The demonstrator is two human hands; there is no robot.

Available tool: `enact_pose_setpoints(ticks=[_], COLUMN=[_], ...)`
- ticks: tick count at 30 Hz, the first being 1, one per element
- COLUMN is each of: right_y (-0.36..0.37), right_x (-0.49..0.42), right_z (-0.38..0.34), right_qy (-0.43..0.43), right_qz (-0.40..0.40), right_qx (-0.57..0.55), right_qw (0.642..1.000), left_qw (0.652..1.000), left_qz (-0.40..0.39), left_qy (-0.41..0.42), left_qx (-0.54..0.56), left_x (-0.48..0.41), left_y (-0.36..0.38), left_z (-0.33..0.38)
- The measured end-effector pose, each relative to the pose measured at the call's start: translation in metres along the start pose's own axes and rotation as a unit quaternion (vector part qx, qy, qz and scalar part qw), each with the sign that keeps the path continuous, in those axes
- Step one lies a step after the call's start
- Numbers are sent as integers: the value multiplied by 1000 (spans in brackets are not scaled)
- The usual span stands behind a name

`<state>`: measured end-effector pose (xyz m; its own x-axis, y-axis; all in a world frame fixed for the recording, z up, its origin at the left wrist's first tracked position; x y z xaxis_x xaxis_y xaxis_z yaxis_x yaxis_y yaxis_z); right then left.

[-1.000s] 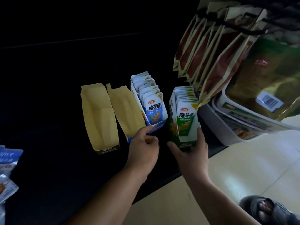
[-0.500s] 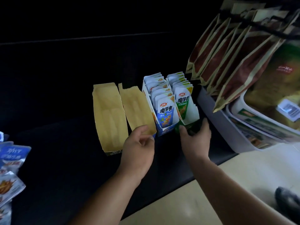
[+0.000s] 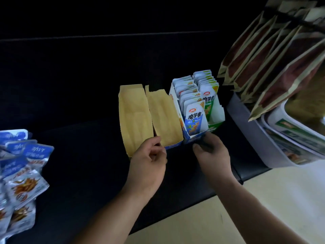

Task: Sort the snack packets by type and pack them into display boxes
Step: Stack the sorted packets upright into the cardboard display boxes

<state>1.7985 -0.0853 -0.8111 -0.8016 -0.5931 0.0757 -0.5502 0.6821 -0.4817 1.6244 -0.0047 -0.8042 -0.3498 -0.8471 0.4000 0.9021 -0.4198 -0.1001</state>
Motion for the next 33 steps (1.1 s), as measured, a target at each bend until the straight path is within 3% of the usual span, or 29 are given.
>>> enact_pose_setpoints(ticks=[6,11,14,17,20,25,28,33], right_y=[32,52,68,93,115,130,147,166], right_x=[46,56,70,71,64,80,100,115], right_z=[-18,-28,-32,-40,-45,-50,-59,-78], right_qy=[-87,-40,-42,-3,59,37,32,15], right_qz=[-62,-96,-103,-126,-114,-157,-211,-230], right_qx=[36,2,-18,-50,-93,-90,-84,-52], right_qw=[994,995,994,991,987,983,973,972], left_qw=[991,971,981,996,998,996,993,990], left_qz=[75,137,140,81,33,73,103,109], left_qy=[72,108,65,-33,-57,-40,-61,-92], left_qx=[-83,-162,-114,-24,1,-18,-21,9], left_x=[4,-9,-15,-22,-27,-8,9,28], left_y=[-52,-89,-95,-91,-92,-134,-169,-208], left_z=[-11,-30,-35,-29,-27,-44,-56,-61])
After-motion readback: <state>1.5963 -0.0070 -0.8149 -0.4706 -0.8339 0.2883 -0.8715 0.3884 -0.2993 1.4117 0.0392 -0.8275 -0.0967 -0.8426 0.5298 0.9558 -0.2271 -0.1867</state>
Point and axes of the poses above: each hand's wrist, its own x-axis away from the middle knuckle, its own y-axis out of the palm, z = x × y, the point moved 2 cm from there along -x, towards the middle knuckle, and after that the axes turned 6 degrees about -y, right-handed, at the moved point
